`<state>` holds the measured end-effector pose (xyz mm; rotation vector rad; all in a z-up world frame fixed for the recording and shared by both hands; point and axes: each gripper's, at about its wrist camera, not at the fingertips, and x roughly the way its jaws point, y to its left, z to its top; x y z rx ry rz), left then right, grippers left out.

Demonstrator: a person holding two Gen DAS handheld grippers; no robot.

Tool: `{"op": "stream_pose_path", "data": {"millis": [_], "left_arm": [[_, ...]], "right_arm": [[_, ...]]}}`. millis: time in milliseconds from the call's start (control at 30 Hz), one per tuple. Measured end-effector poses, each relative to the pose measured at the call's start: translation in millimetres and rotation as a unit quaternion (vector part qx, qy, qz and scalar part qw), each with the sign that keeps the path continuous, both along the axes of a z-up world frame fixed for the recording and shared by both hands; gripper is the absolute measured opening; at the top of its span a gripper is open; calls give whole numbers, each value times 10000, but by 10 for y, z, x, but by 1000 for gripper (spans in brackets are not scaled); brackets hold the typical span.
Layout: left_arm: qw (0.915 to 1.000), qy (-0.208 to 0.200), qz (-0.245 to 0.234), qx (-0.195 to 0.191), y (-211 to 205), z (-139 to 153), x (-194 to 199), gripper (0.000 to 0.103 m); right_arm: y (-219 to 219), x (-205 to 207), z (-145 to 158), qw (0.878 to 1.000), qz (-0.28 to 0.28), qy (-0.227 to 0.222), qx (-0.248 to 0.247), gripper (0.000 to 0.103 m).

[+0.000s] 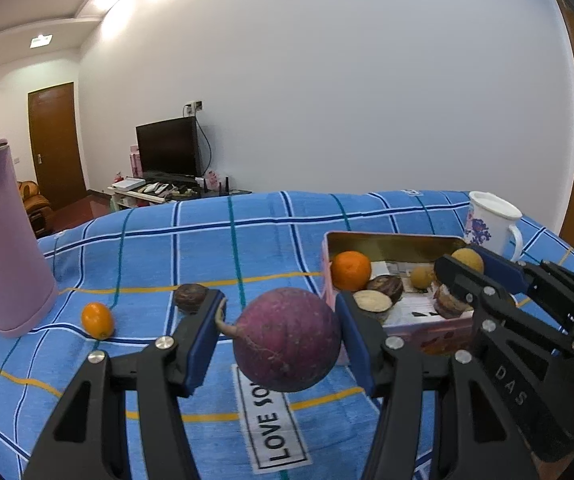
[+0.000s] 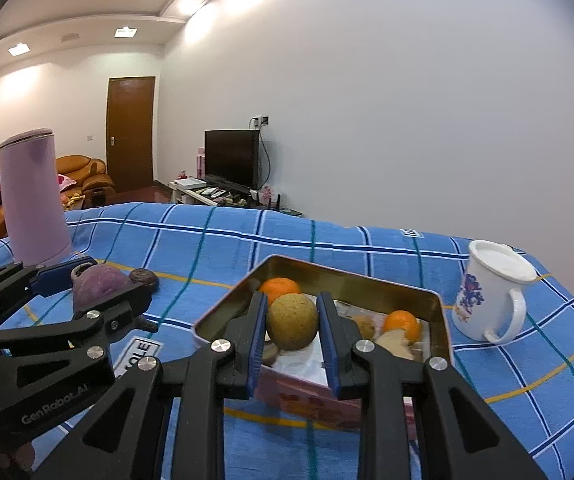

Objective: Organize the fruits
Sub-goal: 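Lift the purple fruit and tan fruit and carry both over the tin box, then lower the purple and tan fruits into the tin box and open both tools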

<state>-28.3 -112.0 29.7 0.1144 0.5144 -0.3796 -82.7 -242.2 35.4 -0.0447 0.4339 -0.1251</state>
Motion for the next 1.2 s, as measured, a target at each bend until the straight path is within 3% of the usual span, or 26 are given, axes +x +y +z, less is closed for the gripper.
{"op": "stream_pose_path", "data": {"millis": [700, 1000, 1200], "left_arm": [[9991, -43, -422, 21, -510, 60, 30, 58], [9981, 67, -613, -4, -759, 35, 97, 58], [9979, 131, -634, 36, -927, 12, 160, 58]], "right_arm": [[-685, -87, 39, 9979, -618, -70, 205, 27], [-1012, -120, 70, 9954, -531, -150, 780, 27], [-1139, -60, 56, 9940, -730, -89, 809, 27]]}}
